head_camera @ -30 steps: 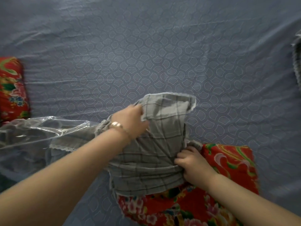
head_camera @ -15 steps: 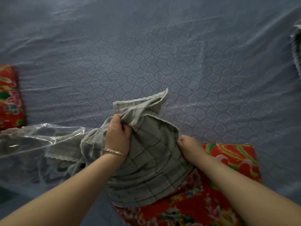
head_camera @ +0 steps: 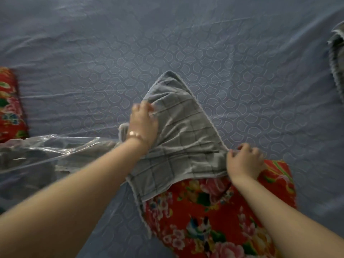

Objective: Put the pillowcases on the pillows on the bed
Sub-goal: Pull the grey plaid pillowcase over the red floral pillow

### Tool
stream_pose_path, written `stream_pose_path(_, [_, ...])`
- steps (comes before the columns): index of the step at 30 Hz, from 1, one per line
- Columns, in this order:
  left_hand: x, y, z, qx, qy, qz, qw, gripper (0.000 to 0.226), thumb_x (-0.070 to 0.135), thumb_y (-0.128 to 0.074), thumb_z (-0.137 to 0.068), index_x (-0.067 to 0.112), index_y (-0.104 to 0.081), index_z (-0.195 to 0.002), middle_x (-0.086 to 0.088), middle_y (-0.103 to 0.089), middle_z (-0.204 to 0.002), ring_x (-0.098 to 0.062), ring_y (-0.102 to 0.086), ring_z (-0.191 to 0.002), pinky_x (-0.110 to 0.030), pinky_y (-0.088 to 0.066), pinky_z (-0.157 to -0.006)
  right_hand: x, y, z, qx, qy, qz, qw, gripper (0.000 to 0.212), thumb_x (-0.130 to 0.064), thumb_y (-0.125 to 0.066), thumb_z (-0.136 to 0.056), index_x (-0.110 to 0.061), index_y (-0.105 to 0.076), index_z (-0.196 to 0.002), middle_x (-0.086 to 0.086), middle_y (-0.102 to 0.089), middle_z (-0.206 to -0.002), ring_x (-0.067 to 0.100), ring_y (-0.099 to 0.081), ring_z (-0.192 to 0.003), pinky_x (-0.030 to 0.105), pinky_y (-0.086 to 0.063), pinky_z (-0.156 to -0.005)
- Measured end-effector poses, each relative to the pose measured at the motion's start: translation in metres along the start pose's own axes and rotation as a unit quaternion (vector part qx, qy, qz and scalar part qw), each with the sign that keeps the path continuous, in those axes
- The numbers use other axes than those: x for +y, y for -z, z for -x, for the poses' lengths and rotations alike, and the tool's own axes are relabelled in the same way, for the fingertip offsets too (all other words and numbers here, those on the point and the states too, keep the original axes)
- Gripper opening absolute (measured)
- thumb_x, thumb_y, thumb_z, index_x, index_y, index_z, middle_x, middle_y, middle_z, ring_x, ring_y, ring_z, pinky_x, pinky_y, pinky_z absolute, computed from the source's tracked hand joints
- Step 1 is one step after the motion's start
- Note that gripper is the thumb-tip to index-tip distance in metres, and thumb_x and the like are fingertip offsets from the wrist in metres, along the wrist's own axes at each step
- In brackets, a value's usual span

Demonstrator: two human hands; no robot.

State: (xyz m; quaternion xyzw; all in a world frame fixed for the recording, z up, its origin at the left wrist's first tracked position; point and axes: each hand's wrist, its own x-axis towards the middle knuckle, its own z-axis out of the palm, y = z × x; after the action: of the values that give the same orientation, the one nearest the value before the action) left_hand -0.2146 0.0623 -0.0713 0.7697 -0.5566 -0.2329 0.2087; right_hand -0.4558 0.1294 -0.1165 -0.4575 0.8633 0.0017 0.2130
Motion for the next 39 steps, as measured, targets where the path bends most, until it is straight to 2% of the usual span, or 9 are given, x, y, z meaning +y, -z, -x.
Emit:
stream_pose_path(3, [-0.032,0.011,0.081,-0.027,-0.129,-0.037,0.991,0.017,0.014,-0.063,-0.081,0.012,-0.048,-0.073,0.003,-0.041,-0.079,-0.015,-0.038,-0.065,-0.024,-0.030,-0.057,-0.021,-0.005,0.056,0.101,0.192,-0.056,0.975,0.010,-0.009,-0.066,-0.074,-0.007,-0.059,-0.082,0.016,-0.053,-0.089,0.037,-0.052,-0.087,0.042,-0.044,-0.076])
stream_pose_path(6, [-0.080,0.005,0.140,-0.172,-0.129,-0.130,0.968,0.031,0.044,-0.063,-0.072,0.014,-0.053,-0.073,0.002,-0.050,-0.073,-0.018,-0.051,-0.063,-0.026,-0.039,-0.048,-0.027,-0.010,0.101,-0.003,0.283,-0.050,0.958,0.009,-0.010,-0.066,-0.073,-0.012,-0.059,-0.078,0.006,-0.054,-0.082,0.028,-0.055,-0.080,0.032,-0.043,-0.071])
stream_pose_path(13, [-0.111,-0.010,0.157,-0.135,0.016,0.037,0.990,0.026,0.025,-0.046,-0.087,0.007,-0.063,-0.078,-0.007,-0.060,-0.079,-0.022,-0.056,-0.077,-0.034,-0.047,-0.068,-0.056,-0.027,0.147,-0.273,0.090,-0.219,0.933,0.031,-0.039,-0.056,-0.089,-0.009,-0.062,-0.096,0.003,-0.066,-0.094,0.021,-0.062,-0.092,0.028,-0.046,-0.072])
stream_pose_path(16, [-0.106,0.013,0.185,-0.249,-0.077,0.081,0.962,0.034,0.046,-0.040,-0.085,0.018,-0.053,-0.070,-0.003,-0.055,-0.067,-0.014,-0.049,-0.070,-0.022,-0.036,-0.063,-0.074,-0.027,0.153,-0.307,0.072,-0.254,0.914,0.039,-0.036,-0.058,-0.090,-0.014,-0.044,-0.061,-0.002,-0.049,-0.062,0.012,-0.050,-0.063,0.027,-0.036,-0.058])
stream_pose_path(20, [-0.103,0.041,0.164,-0.434,-0.054,0.030,0.899,0.031,0.041,-0.054,-0.084,0.011,-0.065,-0.081,0.001,-0.061,-0.075,-0.015,-0.058,-0.073,-0.024,-0.044,-0.068,-0.064,-0.036,0.168,-0.326,0.093,-0.168,0.926,0.037,-0.032,-0.041,-0.098,-0.016,-0.043,-0.065,-0.002,-0.048,-0.068,0.018,-0.052,-0.080,0.027,-0.032,-0.064])
stream_pose_path(25, [-0.095,0.045,0.078,-0.077,0.209,0.066,0.973,0.036,0.036,-0.059,-0.085,0.009,-0.057,-0.108,-0.008,-0.059,-0.107,-0.027,-0.059,-0.095,-0.038,-0.049,-0.086,-0.053,-0.035,0.191,-0.348,0.007,-0.280,0.895,0.039,-0.035,-0.039,-0.098,-0.002,-0.059,-0.096,0.012,-0.059,-0.089,0.022,-0.059,-0.088,0.035,-0.045,-0.084])
stream_pose_path(28, [-0.088,0.037,0.042,-0.161,0.326,0.079,0.928,0.065,0.048,-0.062,-0.080,0.002,-0.050,-0.125,-0.012,-0.057,-0.120,-0.031,-0.056,-0.107,-0.031,-0.044,-0.084,-0.055,-0.037,0.194,-0.331,0.008,-0.287,0.899,0.033,-0.037,-0.057,-0.090,-0.011,-0.049,-0.070,0.001,-0.051,-0.068,0.012,-0.052,-0.065,0.029,-0.043,-0.066])
stream_pose_path(33, [-0.063,0.026,0.039,-0.212,0.254,0.004,0.944,0.035,0.026,-0.049,-0.091,-0.001,-0.055,-0.113,-0.015,-0.061,-0.108,-0.032,-0.056,-0.104,-0.029,-0.039,-0.076,-0.058,-0.050,0.205,-0.337,-0.017,-0.281,0.898,0.005,-0.011,-0.068,-0.078,-0.011,-0.064,-0.078,-0.001,-0.065,-0.078,0.012,-0.057,-0.076,0.023,-0.046,-0.066])
stream_pose_path(39, [-0.043,0.035,0.012,-0.040,0.251,0.134,0.958,0.037,0.015,-0.035,-0.097,-0.006,-0.048,-0.125,-0.021,-0.049,-0.132,-0.033,-0.049,-0.117,-0.031,-0.035,-0.090,-0.063,-0.032,0.225,-0.312,-0.022,-0.242,0.918,0.025,0.005,-0.044,-0.082,-0.013,-0.040,-0.065,-0.001,-0.044,-0.073,0.013,-0.044,-0.069,0.023,-0.037,-0.059])
